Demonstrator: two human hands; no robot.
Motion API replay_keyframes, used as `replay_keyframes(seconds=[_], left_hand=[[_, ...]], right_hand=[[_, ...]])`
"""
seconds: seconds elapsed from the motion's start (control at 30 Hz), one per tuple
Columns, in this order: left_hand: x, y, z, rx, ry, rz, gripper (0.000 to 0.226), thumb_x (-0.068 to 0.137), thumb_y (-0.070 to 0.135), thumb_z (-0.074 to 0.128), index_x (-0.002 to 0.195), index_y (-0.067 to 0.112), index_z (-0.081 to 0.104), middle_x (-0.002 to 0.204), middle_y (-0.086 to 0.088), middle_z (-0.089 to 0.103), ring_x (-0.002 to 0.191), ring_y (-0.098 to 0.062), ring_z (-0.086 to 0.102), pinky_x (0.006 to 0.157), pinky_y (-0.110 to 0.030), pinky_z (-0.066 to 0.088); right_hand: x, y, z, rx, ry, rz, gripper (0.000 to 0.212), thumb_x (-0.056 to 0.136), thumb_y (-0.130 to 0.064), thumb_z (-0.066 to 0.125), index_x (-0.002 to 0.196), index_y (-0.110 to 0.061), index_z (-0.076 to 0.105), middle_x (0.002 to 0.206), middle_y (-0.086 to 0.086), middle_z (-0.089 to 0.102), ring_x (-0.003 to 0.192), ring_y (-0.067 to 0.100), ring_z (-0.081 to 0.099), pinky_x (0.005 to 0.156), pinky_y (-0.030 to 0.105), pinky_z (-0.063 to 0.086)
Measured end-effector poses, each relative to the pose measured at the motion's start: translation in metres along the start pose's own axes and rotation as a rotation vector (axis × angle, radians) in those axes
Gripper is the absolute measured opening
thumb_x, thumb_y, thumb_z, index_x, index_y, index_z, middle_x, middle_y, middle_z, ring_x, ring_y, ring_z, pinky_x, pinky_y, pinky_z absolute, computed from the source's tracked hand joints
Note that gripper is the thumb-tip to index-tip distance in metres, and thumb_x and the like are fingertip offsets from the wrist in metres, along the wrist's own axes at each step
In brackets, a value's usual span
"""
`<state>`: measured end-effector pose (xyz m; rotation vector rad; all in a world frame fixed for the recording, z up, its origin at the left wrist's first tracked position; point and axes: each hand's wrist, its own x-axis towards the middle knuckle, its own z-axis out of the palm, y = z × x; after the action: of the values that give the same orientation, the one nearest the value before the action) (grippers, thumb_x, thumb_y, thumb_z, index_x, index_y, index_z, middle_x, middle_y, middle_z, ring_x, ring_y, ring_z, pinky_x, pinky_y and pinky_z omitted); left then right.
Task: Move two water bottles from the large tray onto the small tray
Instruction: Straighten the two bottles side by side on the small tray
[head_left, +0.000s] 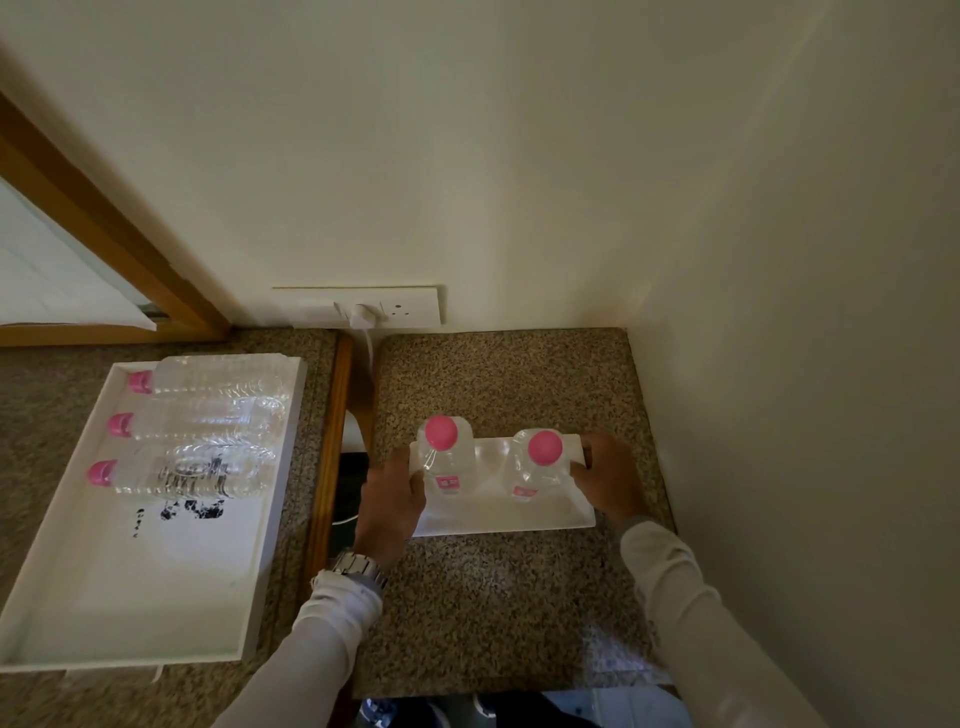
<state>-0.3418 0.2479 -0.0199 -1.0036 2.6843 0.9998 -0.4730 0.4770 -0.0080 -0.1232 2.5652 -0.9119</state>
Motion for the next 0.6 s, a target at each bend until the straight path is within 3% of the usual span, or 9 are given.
replay_keyframes(seconds=[0.13, 0.3, 0.43, 0.6], left_hand=[[-0.003, 0.006, 0.005, -0.027, 0.001, 0.034, 0.024, 0.099, 0.010, 0.051, 0.119, -0.002, 0.059, 0.107, -0.023, 0.069, 0.101, -0.039, 0.064, 0.090, -0.052, 0.055], [-0.007, 0.015, 0.013, -0.044, 0.012, 0.067, 0.021, 0.099, 0.009, 0.054, 0.115, -0.002, 0.063, 0.102, -0.019, 0.071, 0.094, -0.035, 0.068, 0.078, -0.040, 0.052], [-0.009, 0.020, 0.018, -0.059, -0.003, 0.097, 0.024, 0.099, 0.010, 0.052, 0.120, 0.002, 0.063, 0.107, -0.017, 0.073, 0.096, -0.031, 0.068, 0.085, -0.044, 0.056], [-0.006, 0.017, 0.025, -0.065, 0.014, 0.105, 0.021, 0.099, 0.011, 0.053, 0.116, 0.005, 0.064, 0.104, -0.014, 0.074, 0.081, -0.017, 0.059, 0.069, -0.024, 0.048]], right_hand=[[0.001, 0.005, -0.008, 0.013, 0.001, -0.012, 0.027, 0.083, -0.003, 0.068, 0.110, 0.000, 0.068, 0.106, 0.020, 0.071, 0.099, 0.035, 0.066, 0.085, 0.045, 0.056], [0.002, 0.013, -0.019, 0.012, -0.014, 0.004, 0.024, 0.084, -0.003, 0.067, 0.107, 0.000, 0.069, 0.105, 0.019, 0.071, 0.100, 0.033, 0.066, 0.082, 0.041, 0.053], [0.003, 0.021, -0.024, 0.036, -0.019, -0.006, 0.012, 0.084, -0.003, 0.068, 0.095, 0.001, 0.067, 0.088, 0.013, 0.064, 0.085, 0.021, 0.057, 0.068, 0.029, 0.039], [0.005, 0.024, -0.024, 0.031, -0.013, 0.018, 0.012, 0.084, -0.007, 0.069, 0.095, -0.001, 0.067, 0.092, 0.015, 0.067, 0.089, 0.026, 0.062, 0.069, 0.027, 0.038]])
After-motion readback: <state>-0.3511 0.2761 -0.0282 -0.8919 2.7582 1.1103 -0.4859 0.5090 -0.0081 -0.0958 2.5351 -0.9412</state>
